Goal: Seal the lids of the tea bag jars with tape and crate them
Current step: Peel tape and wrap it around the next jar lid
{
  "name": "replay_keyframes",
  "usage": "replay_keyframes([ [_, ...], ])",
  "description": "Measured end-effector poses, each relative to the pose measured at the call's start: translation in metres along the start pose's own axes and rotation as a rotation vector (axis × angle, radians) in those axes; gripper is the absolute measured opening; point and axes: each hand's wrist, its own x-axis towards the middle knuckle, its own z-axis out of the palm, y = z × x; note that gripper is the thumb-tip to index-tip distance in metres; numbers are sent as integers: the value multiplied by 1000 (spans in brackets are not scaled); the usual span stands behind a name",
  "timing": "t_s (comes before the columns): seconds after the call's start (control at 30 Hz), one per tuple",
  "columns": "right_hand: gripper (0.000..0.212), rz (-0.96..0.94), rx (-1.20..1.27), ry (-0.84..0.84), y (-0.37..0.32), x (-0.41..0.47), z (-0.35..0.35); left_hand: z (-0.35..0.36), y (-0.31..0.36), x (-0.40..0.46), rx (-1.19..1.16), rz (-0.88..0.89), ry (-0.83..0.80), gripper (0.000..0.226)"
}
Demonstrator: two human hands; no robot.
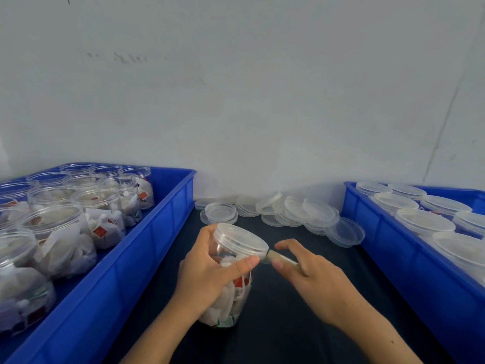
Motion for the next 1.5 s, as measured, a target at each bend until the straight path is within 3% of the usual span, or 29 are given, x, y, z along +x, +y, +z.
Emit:
replay_keyframes([
  [0.2,35,-57,79,-39,4,2,-2,7,0,-2,-174,-59,-102,83],
  [0.37,49,-81,165,-88,0,0,-2,5,-1,-1,-225,-67,-137,87],
  [0.5,43,-97,249,-72,3,3,4,2,-4,-1,-219,-61,-179,92],
  [0.6,45,-90,286,-35,5,4,9,2,-2,-3,-211,-19,-193,73],
  [0.7,46,-57,260,46,5,3,13,6,2,-9,-52,54,-120,32],
  [0.73,47,-54,231,79,4,2,14,7,2,-10,23,97,-87,32],
  [0.8,48,-63,160,136,-1,-1,17,9,2,-13,150,170,-70,59],
  [0.9,51,-108,-8,187,-10,-6,19,8,3,-13,148,152,-39,88],
  [1.03,53,-159,-86,183,-16,-7,21,6,3,-7,103,74,34,81],
  [1.3,39,-7,511,-155,-9,-2,24,7,-3,-1,43,-10,107,79],
  [1.37,29,-33,515,-177,-8,-1,21,4,-3,-1,12,-29,88,81],
  [1.5,26,-74,289,-42,-3,2,13,1,0,-1,-86,-70,27,78],
])
